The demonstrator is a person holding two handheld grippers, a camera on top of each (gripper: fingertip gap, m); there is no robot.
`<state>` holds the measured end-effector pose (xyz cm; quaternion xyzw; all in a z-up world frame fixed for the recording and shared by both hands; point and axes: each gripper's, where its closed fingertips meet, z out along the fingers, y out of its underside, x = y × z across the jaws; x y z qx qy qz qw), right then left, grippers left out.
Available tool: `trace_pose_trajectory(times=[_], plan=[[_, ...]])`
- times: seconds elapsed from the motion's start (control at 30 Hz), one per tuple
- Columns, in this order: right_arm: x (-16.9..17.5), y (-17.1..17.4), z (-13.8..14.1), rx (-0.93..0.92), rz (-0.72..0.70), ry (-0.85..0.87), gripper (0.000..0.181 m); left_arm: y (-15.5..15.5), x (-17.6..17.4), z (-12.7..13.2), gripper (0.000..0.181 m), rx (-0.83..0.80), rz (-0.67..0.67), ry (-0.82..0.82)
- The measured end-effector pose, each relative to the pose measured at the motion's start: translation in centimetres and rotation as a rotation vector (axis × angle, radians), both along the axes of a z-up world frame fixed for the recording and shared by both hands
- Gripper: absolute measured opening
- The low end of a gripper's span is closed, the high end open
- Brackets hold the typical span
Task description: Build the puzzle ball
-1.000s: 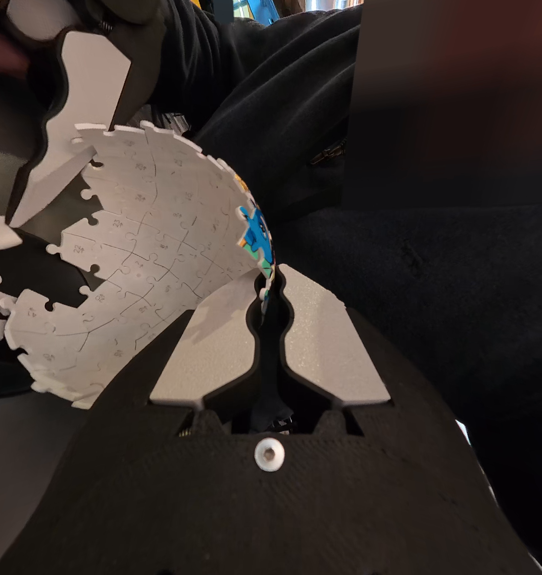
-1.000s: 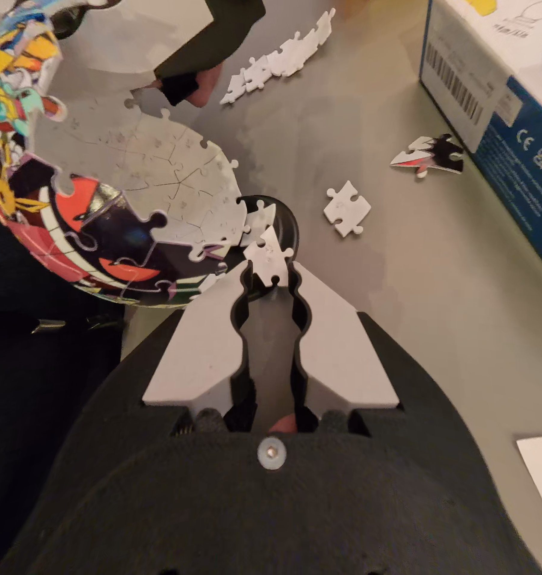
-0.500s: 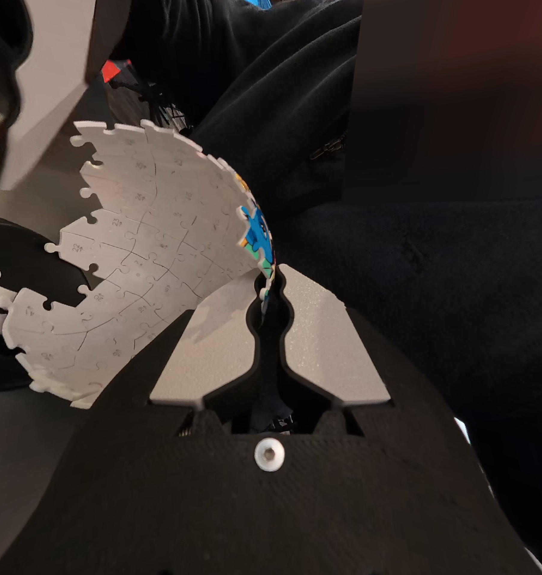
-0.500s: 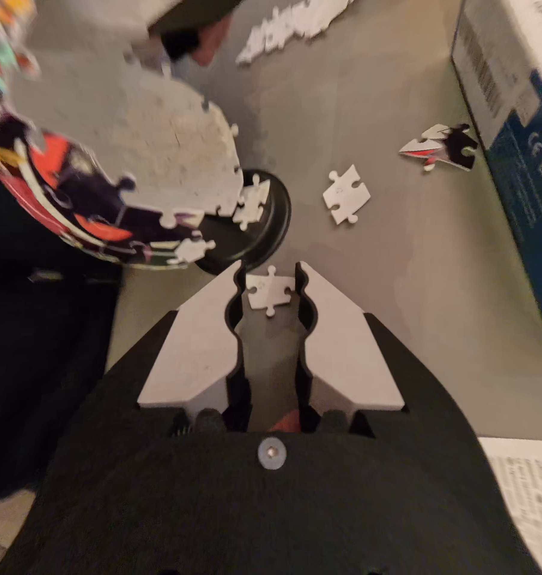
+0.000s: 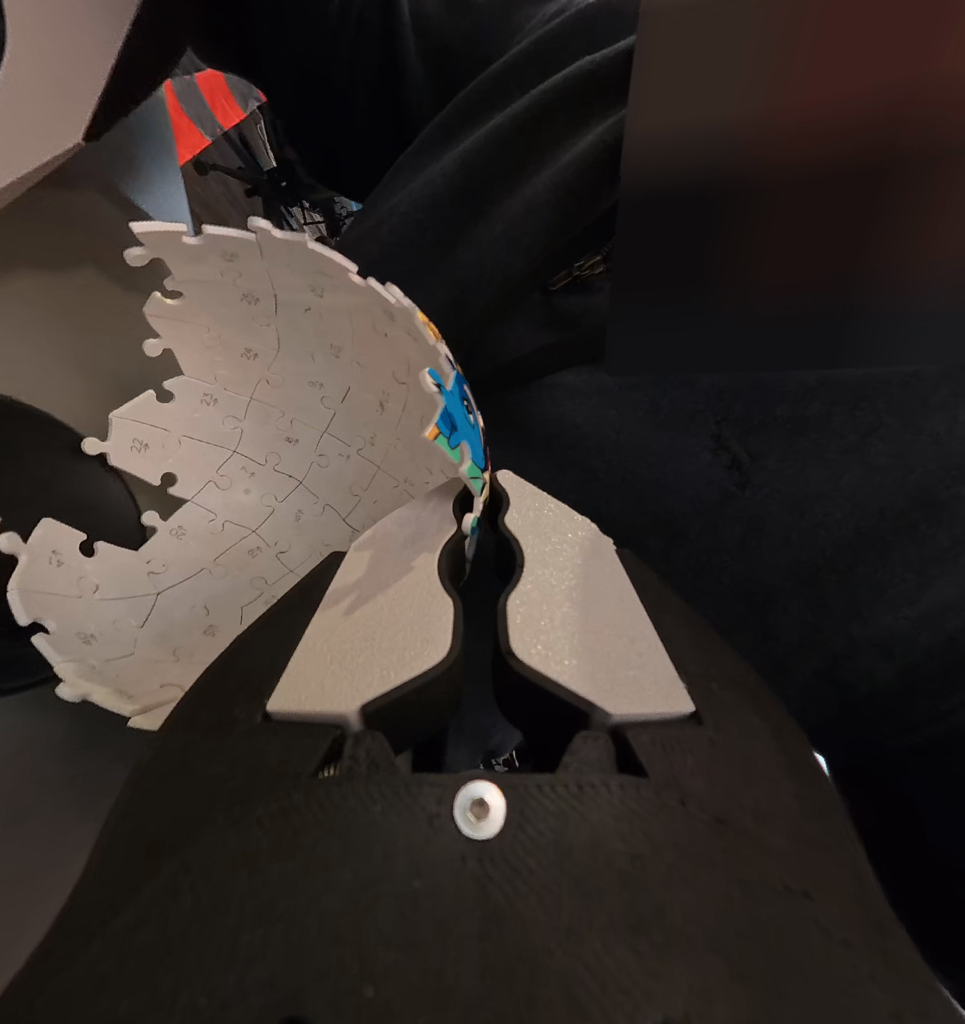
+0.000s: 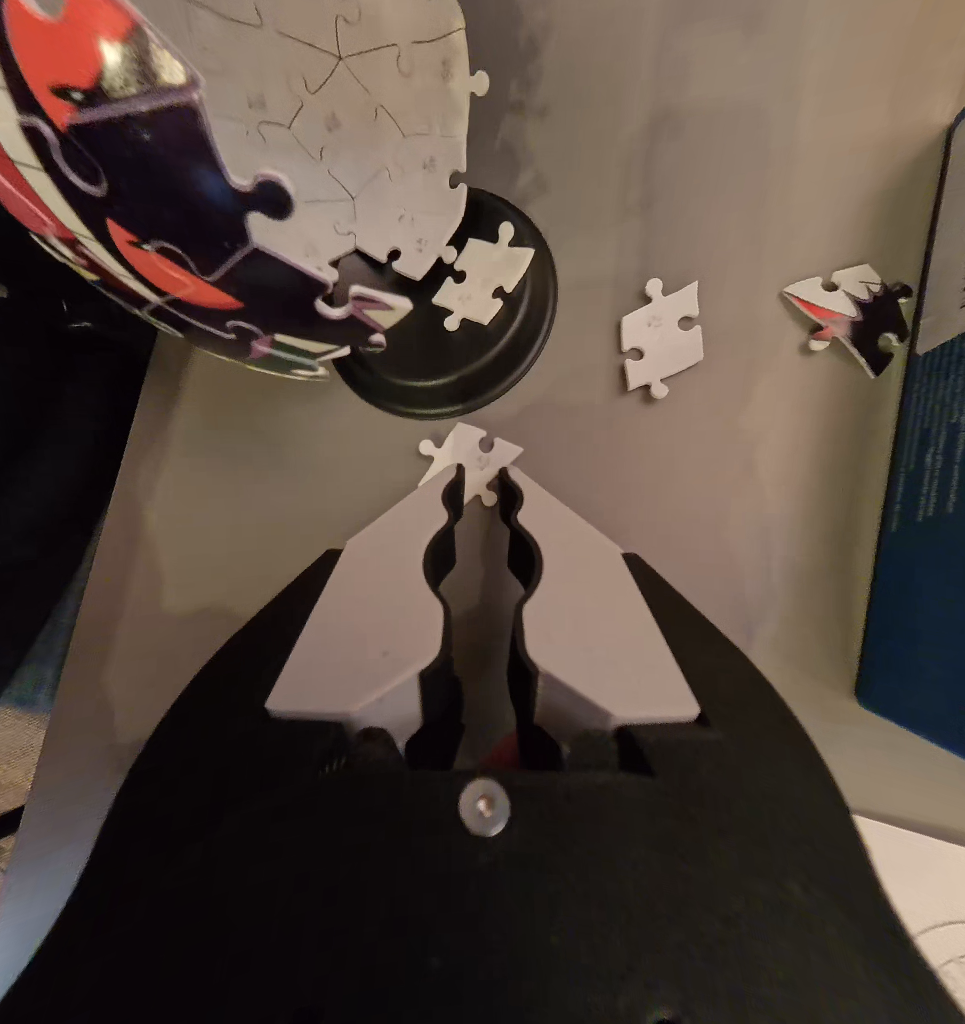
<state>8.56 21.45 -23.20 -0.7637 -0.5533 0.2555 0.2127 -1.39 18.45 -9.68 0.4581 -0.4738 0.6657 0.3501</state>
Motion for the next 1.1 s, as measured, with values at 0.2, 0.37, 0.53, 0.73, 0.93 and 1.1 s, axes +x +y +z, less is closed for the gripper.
trace_pose_trajectory(times=[0.2, 0.37, 0.53, 0.73, 0.93, 1.1], plan=[[-1.2, 0.1, 1.6, -0.03, -0.07, 0.169, 0.013, 0.3, 0.5, -0.2, 0.005, -0.029, -0.001, 0.025], [-2.8, 1.2, 3.5, -0.041, -0.085, 0.315, 0.004, 0.4, 0.9, -0.2, 0.005, -0.027, -0.02, 0.027], [-4.0, 2.0, 3.2, -0.047, -0.016, 0.335, 0.0, 0.4, 1.0, -0.3, 0.004, -0.037, -0.011, 0.047], [-5.3, 2.2, 3.3, -0.064, 0.137, 0.334, 0.0, 0.2, 0.9, -0.2, 0.004, -0.043, -0.005, 0.059], [-7.3, 1.0, 2.2, -0.105, 0.317, 0.271, 0.0, 0.1, 0.9, -0.3, 0.005, -0.051, -0.007, 0.064], [-7.6, 0.6, 1.3, -0.123, 0.364, 0.23, 0.0, 0.2, 0.7, -0.3, 0.005, -0.051, -0.004, 0.071]])
